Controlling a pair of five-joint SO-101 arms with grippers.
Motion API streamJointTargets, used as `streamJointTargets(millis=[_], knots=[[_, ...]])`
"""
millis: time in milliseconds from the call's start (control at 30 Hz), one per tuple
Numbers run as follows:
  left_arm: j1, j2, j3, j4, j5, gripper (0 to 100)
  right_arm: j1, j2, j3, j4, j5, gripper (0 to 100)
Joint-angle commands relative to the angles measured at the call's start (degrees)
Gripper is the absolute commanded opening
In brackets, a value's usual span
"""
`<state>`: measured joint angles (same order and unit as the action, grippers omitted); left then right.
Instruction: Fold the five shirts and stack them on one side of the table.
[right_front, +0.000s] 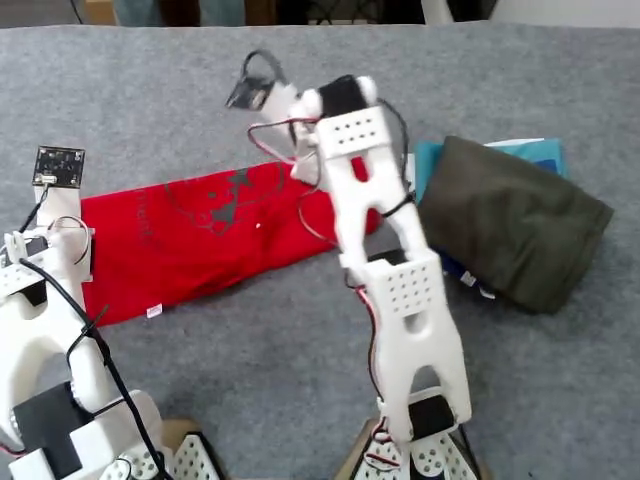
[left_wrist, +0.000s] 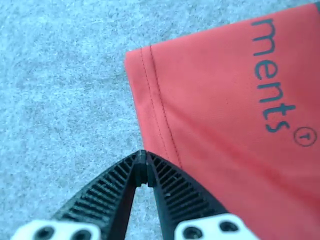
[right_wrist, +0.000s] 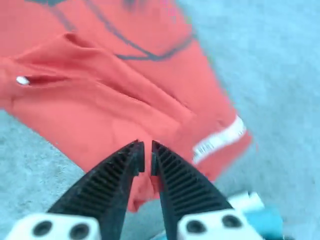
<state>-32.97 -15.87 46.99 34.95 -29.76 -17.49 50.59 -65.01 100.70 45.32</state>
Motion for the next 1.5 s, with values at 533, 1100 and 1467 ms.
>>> streamJointTargets(millis=[533, 1100, 1467], knots=[[-0.7, -2.5, -0.5, 0.4, 0.8, 3, 1.4, -8.2, 31.3, -16.2, -5.5, 1.5], [-3.4, -1.9, -23.7, 24.9, 2.9, 3, 3.2, -8.3, 11.4, 0.4, -6.2, 1.5], [-3.3, -1.8, -22.6, 24.9, 2.7, 3, 7.6, -8.1, 25.3, -0.6, -8.2, 1.5]])
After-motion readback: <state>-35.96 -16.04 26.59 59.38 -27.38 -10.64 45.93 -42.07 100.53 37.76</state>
